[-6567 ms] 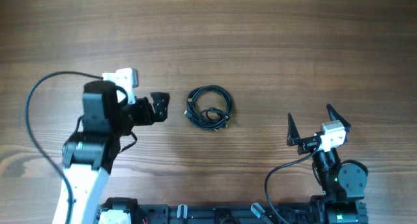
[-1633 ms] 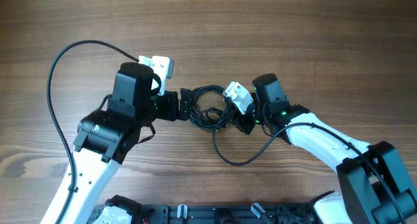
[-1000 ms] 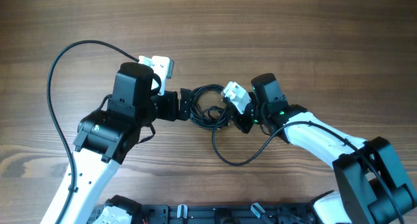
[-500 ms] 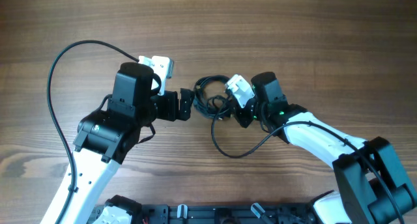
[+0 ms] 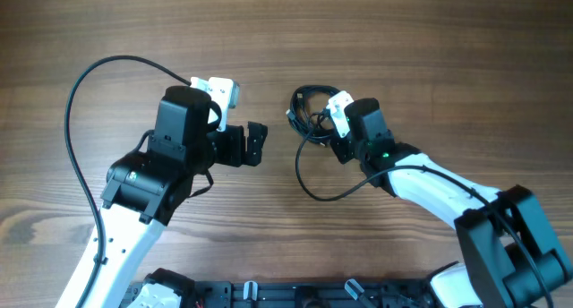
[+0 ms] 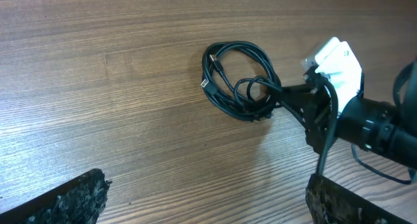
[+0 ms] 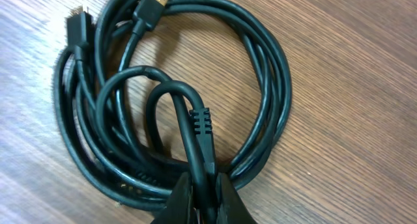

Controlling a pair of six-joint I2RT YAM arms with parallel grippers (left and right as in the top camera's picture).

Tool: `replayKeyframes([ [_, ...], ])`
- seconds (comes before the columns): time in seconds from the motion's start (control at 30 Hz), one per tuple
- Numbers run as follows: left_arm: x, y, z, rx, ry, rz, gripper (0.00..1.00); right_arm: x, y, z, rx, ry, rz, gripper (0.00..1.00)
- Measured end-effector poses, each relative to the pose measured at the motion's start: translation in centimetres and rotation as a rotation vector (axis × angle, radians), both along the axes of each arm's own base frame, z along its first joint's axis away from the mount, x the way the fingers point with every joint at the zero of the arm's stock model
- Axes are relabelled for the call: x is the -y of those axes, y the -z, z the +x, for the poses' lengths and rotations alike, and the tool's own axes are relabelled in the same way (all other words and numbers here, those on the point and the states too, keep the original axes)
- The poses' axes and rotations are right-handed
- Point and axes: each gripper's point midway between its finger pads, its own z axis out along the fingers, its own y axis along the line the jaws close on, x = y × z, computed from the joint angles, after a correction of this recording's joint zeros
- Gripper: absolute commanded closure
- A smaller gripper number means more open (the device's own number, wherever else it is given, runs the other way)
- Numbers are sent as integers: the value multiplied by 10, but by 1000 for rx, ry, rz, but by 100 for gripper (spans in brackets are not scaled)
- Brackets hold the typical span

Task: Untangle cables

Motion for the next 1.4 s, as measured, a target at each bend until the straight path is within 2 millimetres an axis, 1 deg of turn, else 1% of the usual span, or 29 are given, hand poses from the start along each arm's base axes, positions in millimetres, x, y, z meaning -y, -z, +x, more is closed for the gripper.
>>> replayKeyframes([
  [0.1,0,0,0,0,-1,0,0,1,9,12,21,27,-18,95],
  [0.2,0,0,0,0,0,0,0,0,11,23,51,47,-23,95],
  [0.27,0,0,0,-1,0,0,0,1,10,26,65,69,-35,92],
  [0.3,0,0,0,0,0,0,0,3,10,26,67,80,-38,88],
  [0.37,0,0,0,-1,0,0,0,4,11,27,69,95,-47,67],
  [0.4,0,0,0,-1,0,0,0,8,13,26,65,112,-58,59],
  [0.43,0,0,0,-1,0,0,0,11,15,27,65,121,-70,47],
  [0.47,0,0,0,-1,0,0,0,14,15,29,70,139,-72,32],
  [0.5,0,0,0,0,-1,0,0,17,14,30,77,153,-82,21],
  [0.57,0,0,0,-1,-1,0,0,24,12,34,88,184,-91,9],
  [0.63,0,0,0,-1,0,0,0,26,12,34,91,195,-94,0],
  [0.9,-1,1,-1,-7,0,3,0,30,9,32,85,208,-104,0],
  [1.03,-1,2,-2,-10,0,4,0,36,3,20,61,205,-120,0],
  [1.1,-1,2,-2,-11,-1,4,0,38,-5,15,61,205,-120,0],
  [1.13,-1,2,-2,-11,-1,4,0,39,-11,13,65,205,-117,0],
  [1.3,-1,2,-2,-11,0,4,0,38,-63,13,165,210,-50,0],
  [1.4,-1,2,-2,-11,-1,4,0,38,-90,13,224,212,-9,0],
])
